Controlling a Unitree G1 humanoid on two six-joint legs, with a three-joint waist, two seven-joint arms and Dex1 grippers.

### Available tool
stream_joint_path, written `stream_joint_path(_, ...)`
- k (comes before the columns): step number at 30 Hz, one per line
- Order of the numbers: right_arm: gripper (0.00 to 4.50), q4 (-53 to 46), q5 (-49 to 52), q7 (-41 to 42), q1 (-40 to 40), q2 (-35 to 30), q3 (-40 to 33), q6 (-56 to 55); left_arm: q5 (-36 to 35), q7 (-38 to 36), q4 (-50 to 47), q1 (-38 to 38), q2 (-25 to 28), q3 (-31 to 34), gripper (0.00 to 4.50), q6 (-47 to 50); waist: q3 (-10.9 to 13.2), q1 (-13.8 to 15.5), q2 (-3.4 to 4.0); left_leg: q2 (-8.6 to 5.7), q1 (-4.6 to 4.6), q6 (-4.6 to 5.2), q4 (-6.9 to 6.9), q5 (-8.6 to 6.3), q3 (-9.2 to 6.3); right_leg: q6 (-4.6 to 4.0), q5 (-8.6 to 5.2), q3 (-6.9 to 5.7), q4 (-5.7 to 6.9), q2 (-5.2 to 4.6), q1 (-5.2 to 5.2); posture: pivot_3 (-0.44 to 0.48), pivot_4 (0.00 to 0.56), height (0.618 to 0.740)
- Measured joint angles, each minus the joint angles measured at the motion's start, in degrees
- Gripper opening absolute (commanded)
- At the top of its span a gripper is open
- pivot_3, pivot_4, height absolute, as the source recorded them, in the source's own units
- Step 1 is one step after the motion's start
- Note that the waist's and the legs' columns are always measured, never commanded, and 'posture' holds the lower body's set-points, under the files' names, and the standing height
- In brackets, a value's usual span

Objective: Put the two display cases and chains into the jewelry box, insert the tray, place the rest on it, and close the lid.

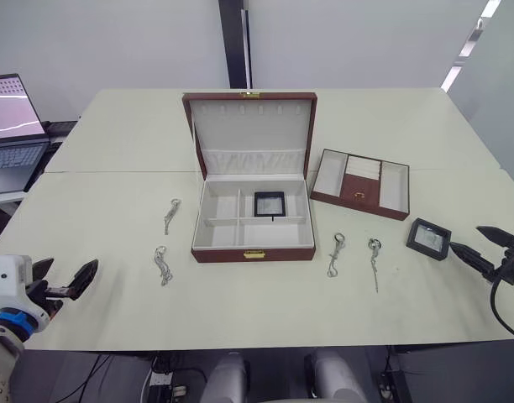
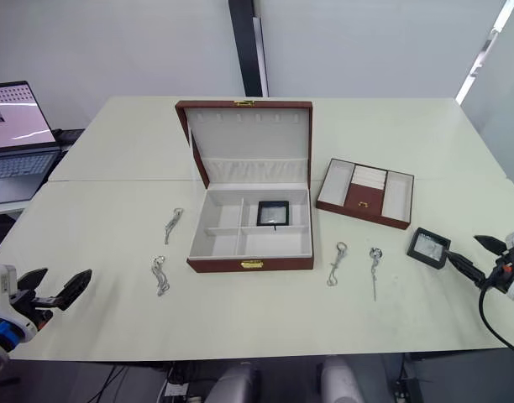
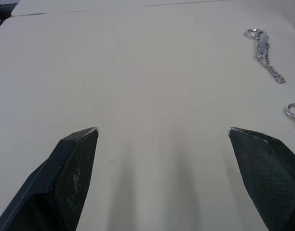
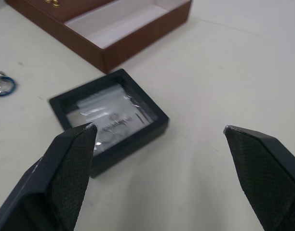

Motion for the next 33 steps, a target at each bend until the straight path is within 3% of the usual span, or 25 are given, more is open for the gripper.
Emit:
stream_joint_path(8, 4.5, -19.25, 6.11, 4.35, -3.74, 0.23, 8.74, 8.25, -0.89, 9.3, -8.14, -0.86, -8.58, -5.32, 4.48, 0.64, -0.03, 0.17, 0.04, -0.03, -0.05, -0.03, 0.02, -0.01, -0.06, 0.0, 0.0, -0.04, -0.04, 0.0, 0.0, 0.0, 0.15, 0.74)
stream_joint_path(13, 4.5, -29.35, 9.31, 6.66, -6.87, 0.43, 15.14, 11.78, 0.23, 15.22, -15.2, 1.13, -15.69, -12.58, 4.48, 0.68, -0.03, 0.29, 0.01, -0.05, -0.08, -0.03, 0.05, -0.01, -0.1, 0.02, 0.01, -0.08, -0.05, -0.02, 0.01, 0.0, 0.15, 0.74)
stream_joint_path(22, 4.5, -32.89, 9.81, 6.88, -9.44, 1.21, 20.62, 13.86, 6.16, 23.41, -18.11, 3.86, -23.71, -22.59, 4.48, -0.92, -0.02, 0.42, -0.01, -0.07, -0.09, -0.03, 0.05, -0.01, -0.11, 0.03, 0.02, -0.08, -0.07, 0.0, 0.01, 0.0, 0.15, 0.74)
stream_joint_path(33, 4.5, -34.85, 9.94, 6.64, -8.88, 2.1, 21.6, 14.83, 12.93, 29.51, -14.08, 0.02, -24.08, -26.3, 4.48, -3.38, -0.02, 0.44, -0.01, -0.09, -0.09, -0.03, 0.05, -0.01, -0.1, 0.04, 0.02, -0.08, -0.08, 0.0, 0.01, 0.0, 0.15, 0.74)
